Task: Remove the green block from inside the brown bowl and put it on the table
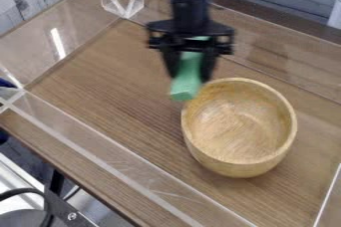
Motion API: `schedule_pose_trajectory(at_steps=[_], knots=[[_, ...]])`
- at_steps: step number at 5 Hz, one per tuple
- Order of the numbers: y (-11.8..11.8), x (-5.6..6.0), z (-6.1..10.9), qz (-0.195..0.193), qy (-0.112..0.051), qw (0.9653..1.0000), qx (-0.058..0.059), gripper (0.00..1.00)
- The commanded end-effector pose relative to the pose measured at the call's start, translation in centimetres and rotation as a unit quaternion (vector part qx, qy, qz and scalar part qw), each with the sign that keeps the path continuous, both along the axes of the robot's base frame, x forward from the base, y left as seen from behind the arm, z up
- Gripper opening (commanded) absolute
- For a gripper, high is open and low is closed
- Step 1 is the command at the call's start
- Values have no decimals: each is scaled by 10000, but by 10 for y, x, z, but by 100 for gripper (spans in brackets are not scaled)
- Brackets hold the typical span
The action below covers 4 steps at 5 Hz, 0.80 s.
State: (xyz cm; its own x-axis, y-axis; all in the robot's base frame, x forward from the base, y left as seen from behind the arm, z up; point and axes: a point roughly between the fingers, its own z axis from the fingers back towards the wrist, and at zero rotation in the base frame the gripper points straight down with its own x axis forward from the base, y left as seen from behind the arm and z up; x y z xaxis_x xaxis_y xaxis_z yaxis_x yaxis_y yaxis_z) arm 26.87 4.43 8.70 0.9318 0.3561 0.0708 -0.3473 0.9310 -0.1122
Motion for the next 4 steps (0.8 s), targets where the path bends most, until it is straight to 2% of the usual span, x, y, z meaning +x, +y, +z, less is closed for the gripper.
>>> schedule_pose_trajectory(at_steps=[1, 2, 3, 4], knots=[[45, -13, 5, 308, -202, 9990, 266, 0], [73, -24, -19, 445, -79, 9987, 228, 0], [70, -22, -33, 422, 25, 9990, 137, 0], [72, -14, -36, 166, 26, 9995, 274, 0]])
